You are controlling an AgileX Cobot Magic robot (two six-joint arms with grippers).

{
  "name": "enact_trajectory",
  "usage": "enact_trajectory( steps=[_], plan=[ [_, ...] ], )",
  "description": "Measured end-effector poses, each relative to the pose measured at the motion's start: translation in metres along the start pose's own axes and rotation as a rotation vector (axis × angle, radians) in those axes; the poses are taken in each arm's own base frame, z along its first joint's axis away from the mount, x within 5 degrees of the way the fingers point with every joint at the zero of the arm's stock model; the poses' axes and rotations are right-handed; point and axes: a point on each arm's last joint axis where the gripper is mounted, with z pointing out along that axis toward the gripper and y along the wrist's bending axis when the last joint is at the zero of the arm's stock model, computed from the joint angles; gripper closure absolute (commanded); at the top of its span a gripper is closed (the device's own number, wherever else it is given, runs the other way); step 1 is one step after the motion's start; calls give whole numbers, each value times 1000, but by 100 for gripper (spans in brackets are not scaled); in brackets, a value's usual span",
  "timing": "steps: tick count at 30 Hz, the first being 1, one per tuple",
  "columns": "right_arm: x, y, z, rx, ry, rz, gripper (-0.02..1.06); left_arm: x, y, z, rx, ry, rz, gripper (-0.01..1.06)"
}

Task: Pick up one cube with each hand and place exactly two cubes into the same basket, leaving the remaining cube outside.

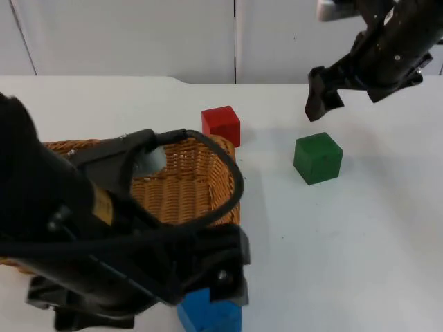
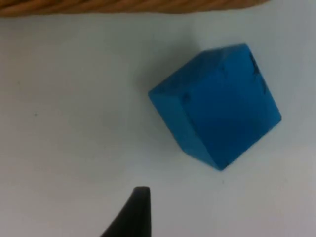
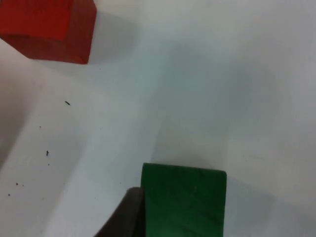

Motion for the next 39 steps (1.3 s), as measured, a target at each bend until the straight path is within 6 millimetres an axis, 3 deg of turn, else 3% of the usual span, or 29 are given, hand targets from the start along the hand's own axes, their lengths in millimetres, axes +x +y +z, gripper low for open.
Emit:
enact_trajectory(
  steps=[7, 21, 33, 39],
  plan=[
    [1, 0, 4, 2, -3, 1, 2, -6, -3, 10, 37, -52, -85, 0],
    [-1, -1, 5, 7, -27, 1, 2, -11, -3, 56, -53, 5, -115, 0],
    [-2, 0, 8, -8, -41, 30, 2, -12, 0, 70, -64, -4, -146, 0],
    [8, 1, 27, -23, 11, 49, 2, -11, 1, 76, -70, -7, -178, 0]
  ],
)
